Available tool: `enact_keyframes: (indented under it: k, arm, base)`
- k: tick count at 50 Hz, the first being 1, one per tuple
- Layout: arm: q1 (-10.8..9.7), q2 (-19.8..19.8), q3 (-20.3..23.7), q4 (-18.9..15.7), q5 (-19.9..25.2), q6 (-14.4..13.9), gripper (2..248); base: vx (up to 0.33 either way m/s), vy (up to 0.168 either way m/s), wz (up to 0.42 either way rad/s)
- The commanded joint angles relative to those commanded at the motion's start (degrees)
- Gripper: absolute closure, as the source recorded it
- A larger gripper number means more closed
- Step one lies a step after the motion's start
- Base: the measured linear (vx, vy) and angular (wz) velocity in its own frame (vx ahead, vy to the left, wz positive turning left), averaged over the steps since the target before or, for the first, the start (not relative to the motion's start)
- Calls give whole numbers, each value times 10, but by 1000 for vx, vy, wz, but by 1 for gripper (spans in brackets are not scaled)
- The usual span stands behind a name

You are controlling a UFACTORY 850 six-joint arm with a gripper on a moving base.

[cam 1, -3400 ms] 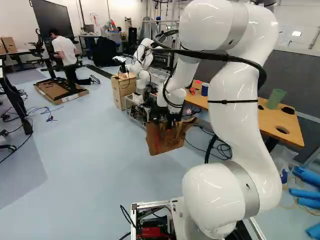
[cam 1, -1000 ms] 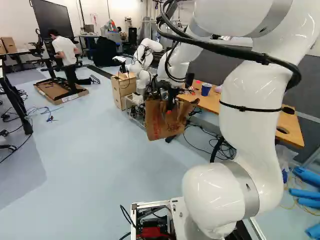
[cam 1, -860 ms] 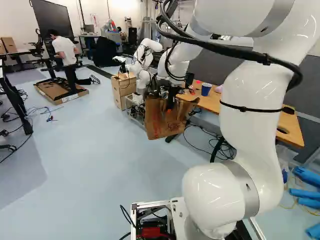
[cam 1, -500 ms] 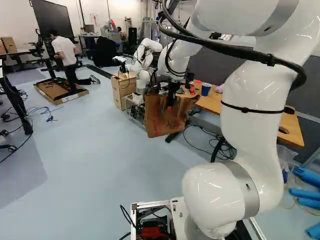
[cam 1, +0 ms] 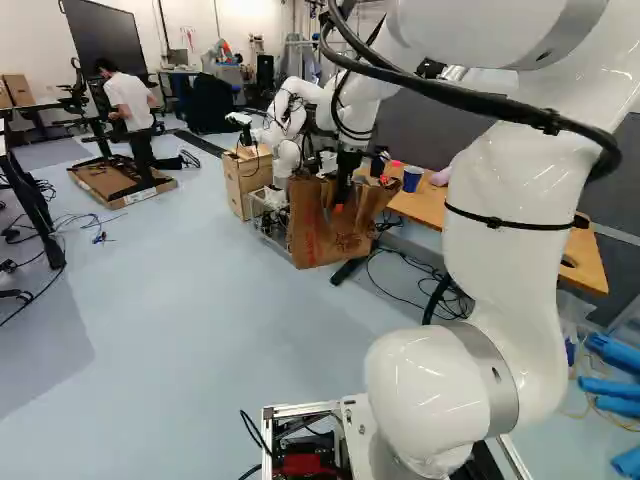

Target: Pick up the bag on the ground and place it on the table

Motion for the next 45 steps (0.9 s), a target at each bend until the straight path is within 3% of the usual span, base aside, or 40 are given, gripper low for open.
enact_keyframes:
  k: [45]
  arm:
    - [-1,12,-72,0,-126,0,232]
  base:
    - [0,0,0]
